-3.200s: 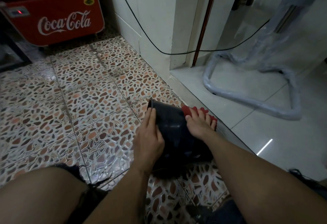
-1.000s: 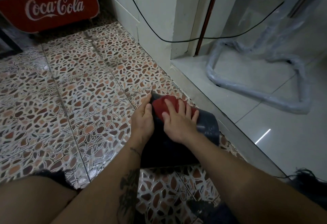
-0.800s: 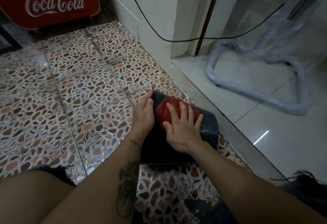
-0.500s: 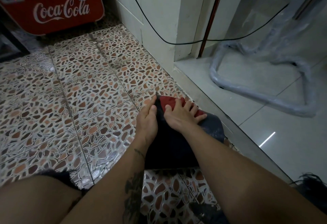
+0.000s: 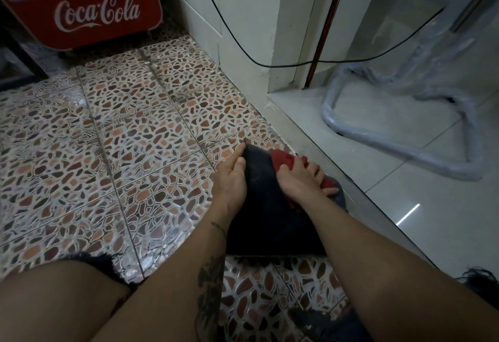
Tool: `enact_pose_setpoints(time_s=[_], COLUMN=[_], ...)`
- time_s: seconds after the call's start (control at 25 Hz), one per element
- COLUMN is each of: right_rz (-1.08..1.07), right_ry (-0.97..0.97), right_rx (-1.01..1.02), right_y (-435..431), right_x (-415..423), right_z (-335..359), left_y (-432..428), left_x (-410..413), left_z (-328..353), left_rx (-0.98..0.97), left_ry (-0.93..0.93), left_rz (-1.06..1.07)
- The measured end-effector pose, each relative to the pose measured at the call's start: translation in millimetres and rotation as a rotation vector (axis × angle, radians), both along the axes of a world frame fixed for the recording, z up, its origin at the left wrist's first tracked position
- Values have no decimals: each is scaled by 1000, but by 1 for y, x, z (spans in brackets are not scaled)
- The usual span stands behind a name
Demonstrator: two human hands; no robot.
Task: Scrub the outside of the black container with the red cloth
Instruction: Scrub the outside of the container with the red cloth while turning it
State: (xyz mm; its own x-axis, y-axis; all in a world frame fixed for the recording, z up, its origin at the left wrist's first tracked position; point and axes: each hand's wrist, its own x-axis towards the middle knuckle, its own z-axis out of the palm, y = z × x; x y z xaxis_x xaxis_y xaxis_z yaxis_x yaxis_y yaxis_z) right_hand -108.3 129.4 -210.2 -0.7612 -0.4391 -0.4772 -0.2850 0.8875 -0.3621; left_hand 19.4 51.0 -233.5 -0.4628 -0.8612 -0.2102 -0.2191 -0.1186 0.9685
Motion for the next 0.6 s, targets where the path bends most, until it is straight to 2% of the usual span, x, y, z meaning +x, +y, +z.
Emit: enact_pose_setpoints(time_s=[0.12, 0.24, 0.36, 0.48, 0.6], right_rz=[252, 500, 438, 228, 338], right_ry=[126, 339, 385, 263, 241], right_rx=[-108, -278, -225, -178, -247], right_y=[1, 53, 86, 54, 37], right_x=[38, 69, 55, 44, 45], right_z=[1, -18, -34, -21, -11], left_y=[-5, -8, -6, -3, -5], left_x=[-2, -3, -5, -6, -3], left_z=[0, -2, 2, 6, 6], left_rx=[27, 32, 23, 61, 41], left_ry=[36, 33, -10, -4, -21], left_rz=[-1, -10, -15, 6, -6])
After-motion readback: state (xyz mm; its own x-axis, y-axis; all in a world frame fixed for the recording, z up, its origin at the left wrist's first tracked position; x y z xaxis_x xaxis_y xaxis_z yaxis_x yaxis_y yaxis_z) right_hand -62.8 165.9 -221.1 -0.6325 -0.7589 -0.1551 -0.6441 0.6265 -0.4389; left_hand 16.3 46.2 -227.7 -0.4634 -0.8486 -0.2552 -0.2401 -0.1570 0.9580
